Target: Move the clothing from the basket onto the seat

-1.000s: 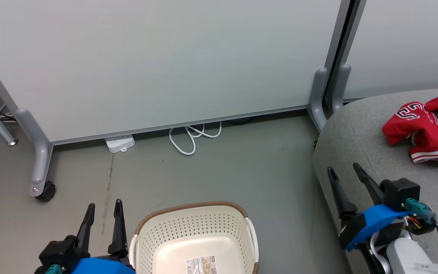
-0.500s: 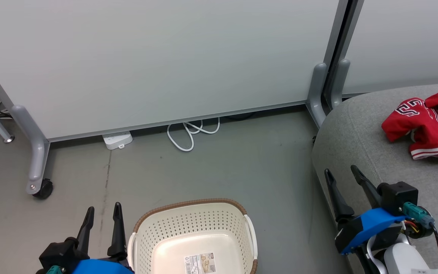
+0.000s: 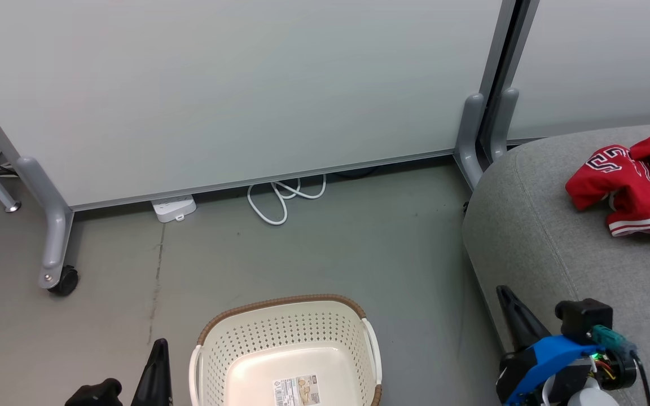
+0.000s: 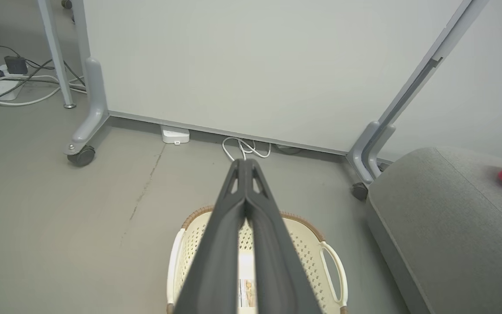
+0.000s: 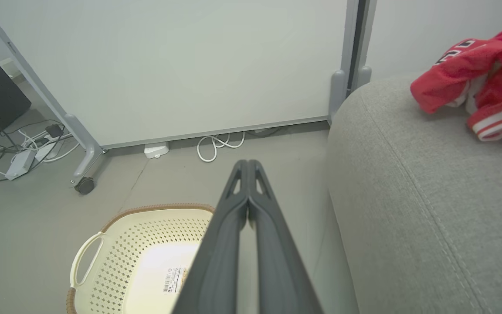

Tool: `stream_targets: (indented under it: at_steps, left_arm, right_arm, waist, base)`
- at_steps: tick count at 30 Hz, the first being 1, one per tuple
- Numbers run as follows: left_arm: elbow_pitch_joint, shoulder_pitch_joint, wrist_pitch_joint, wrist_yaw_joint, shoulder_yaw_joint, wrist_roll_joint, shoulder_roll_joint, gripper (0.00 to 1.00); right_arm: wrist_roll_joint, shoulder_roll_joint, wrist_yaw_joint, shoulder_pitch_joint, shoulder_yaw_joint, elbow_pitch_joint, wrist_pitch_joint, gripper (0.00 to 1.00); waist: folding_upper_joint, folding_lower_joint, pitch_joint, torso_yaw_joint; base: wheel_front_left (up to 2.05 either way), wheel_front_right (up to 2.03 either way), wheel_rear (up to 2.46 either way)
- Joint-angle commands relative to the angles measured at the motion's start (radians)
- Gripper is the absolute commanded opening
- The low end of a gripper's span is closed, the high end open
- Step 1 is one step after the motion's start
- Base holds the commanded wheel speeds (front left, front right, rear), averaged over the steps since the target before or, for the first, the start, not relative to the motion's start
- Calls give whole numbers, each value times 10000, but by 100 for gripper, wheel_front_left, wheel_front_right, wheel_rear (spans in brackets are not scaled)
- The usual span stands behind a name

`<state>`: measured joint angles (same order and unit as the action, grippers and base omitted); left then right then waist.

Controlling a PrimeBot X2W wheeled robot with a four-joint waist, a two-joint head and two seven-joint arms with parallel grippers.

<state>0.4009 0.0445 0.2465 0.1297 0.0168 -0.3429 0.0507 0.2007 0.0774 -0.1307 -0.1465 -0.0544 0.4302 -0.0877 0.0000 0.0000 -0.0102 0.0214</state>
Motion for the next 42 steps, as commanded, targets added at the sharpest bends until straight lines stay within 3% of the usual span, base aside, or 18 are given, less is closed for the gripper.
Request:
stream_targets:
  at_steps: [1,20,42]
  left_arm:
    - [-186,-159,-97,0,-64,-402,17,0]
    - [-545,-536,-965,3,-374,-3451,13,0]
    - [-865,-876,-1768,6,-663,-6248,9,0]
  right_arm:
    - [475,7,0,-138,102,-199,55,0]
    - [3869,-62,0,5,477,-655,520,0]
    - [6978,-128,-1,126,848,-1036,978,0]
  waist:
    - [0,0,2,-5]
    - [0,0,13,-38]
    - [0,0,27,-75]
  base:
    - [0,0,0]
    - [0,0,0]
    - [0,0,0]
